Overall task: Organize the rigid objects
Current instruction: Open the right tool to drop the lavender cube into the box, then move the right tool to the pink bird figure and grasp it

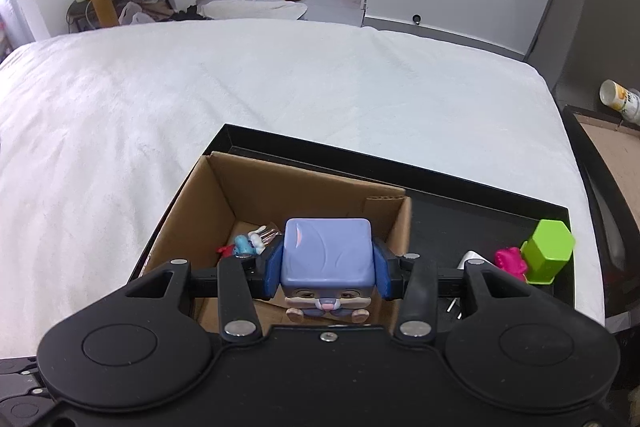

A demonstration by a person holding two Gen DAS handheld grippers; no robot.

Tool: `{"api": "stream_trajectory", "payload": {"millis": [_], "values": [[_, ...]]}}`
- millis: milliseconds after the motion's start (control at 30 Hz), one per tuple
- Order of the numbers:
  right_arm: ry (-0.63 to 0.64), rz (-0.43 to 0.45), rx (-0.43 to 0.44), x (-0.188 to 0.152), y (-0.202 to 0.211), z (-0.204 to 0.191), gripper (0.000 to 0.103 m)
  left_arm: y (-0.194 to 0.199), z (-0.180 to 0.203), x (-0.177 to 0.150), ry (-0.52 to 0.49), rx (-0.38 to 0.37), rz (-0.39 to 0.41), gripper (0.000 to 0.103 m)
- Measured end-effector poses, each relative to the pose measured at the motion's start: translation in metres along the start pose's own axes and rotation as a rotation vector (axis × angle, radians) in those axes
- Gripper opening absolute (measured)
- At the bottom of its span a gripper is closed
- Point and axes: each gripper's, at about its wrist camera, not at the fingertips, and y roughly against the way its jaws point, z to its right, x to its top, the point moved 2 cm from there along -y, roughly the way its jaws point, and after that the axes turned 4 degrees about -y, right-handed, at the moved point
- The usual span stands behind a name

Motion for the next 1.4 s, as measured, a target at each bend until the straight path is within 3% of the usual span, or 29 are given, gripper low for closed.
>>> {"api": "stream_trajectory", "payload": {"millis": [233,500,867,1033,1400], "values": [[0.011,-0.013,-0.022,-0.001,-0.010,-0.005,0.044,0.000,-0.001,0.000,0.007,-0.007,-0.001,0.026],[0.029,-0.022,-0.108,-0.003,-0.020,-0.006,0.044,0.001,0.000,0.001,0.004,-0.017,0.013,0.030],[-0.044,0.004,-0.055,0.001,0.010,0.011,0.047,0.002,-0.001,0.001,0.021,-0.010,0.021,0.030],[-0.075,0.027,-0.027,-0.002,0.028,0.022,0.054,0.005,-0.002,0.002,0.020,0.007,0.030,0.029],[-0.162,0.037,-0.049,-0.020,0.051,0.071,0.054,0.007,0.001,0.001,0.017,0.029,0.039,0.027]]}}
